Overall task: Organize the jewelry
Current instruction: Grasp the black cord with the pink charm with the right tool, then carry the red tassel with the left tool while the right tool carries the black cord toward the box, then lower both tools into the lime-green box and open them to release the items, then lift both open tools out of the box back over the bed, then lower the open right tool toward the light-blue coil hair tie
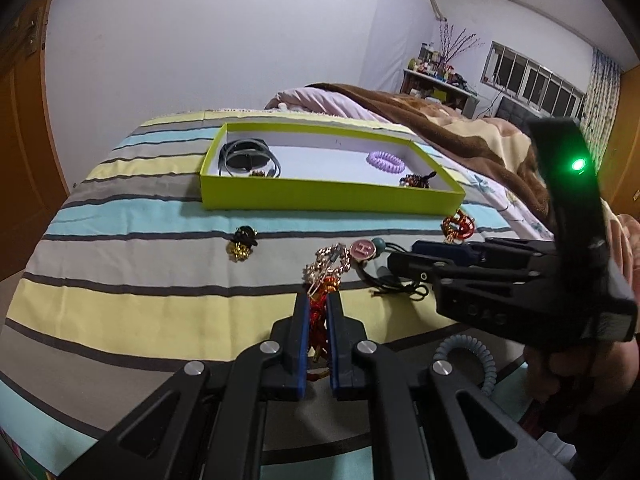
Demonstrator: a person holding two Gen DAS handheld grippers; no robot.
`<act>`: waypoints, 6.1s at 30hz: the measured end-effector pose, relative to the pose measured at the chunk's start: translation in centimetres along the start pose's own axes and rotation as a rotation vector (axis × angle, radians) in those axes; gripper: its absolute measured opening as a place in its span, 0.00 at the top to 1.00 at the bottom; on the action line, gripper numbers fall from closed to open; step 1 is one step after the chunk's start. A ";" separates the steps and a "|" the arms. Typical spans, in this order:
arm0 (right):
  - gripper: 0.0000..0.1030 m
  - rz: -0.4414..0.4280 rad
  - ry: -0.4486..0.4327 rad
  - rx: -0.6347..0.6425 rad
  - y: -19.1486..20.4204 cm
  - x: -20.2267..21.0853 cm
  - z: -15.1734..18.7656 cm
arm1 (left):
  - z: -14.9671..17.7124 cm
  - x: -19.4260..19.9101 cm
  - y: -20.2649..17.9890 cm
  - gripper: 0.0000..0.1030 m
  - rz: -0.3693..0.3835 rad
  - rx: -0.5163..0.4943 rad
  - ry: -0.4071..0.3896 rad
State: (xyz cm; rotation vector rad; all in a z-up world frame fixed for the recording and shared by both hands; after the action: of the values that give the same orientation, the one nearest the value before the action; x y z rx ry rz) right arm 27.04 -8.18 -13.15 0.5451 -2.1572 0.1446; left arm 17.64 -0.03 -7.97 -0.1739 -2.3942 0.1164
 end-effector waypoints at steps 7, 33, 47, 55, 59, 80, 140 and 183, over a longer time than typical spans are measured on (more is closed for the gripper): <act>0.99 0.003 -0.024 -0.018 -0.4 1.1 0.2 | -0.8 1.3 0.0 0.92 0.004 -0.003 -0.037; 0.99 0.001 -0.253 -0.056 -1.9 10.5 -3.5 | -6.0 4.5 -2.2 0.92 -0.050 -0.071 -0.140; 0.99 0.007 -0.280 -0.073 -4.0 9.4 -7.3 | -10.8 2.0 -1.4 0.92 -0.079 -0.090 -0.179; 0.99 0.006 -0.272 -0.078 -5.3 6.7 -9.9 | -13.3 -0.9 -1.0 0.92 -0.084 -0.094 -0.181; 0.99 0.001 -0.258 -0.079 -5.8 5.0 -11.0 | -14.5 -2.5 -0.7 0.92 -0.087 -0.095 -0.181; 0.99 -0.021 -0.129 -0.114 -8.4 -4.9 -12.8 | -14.6 -12.4 2.2 0.92 -0.105 -0.055 -0.051; 0.85 0.032 -0.299 -0.090 -1.0 15.5 1.9 | -3.1 7.7 -1.6 0.76 -0.104 -0.055 -0.187; 0.68 -0.011 -0.185 -0.080 0.2 11.4 5.8 | -0.4 5.9 -1.0 0.70 -0.068 -0.050 -0.128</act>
State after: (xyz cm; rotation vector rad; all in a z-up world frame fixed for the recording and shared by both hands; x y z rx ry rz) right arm 16.74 -13.47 -7.59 0.5421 -2.3276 0.0021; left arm 13.44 -0.12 -3.61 -0.1115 -2.5290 0.0363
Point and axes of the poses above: each gripper's, at about its wrist camera, not at the fingertips, and x roughly against the way its jaws point, y to its left, z to its underside, the point moved 10 cm from there along -x, roughly the way its jaws point, and after that the axes turned 3 degrees about -x, right-handed, at the moved point
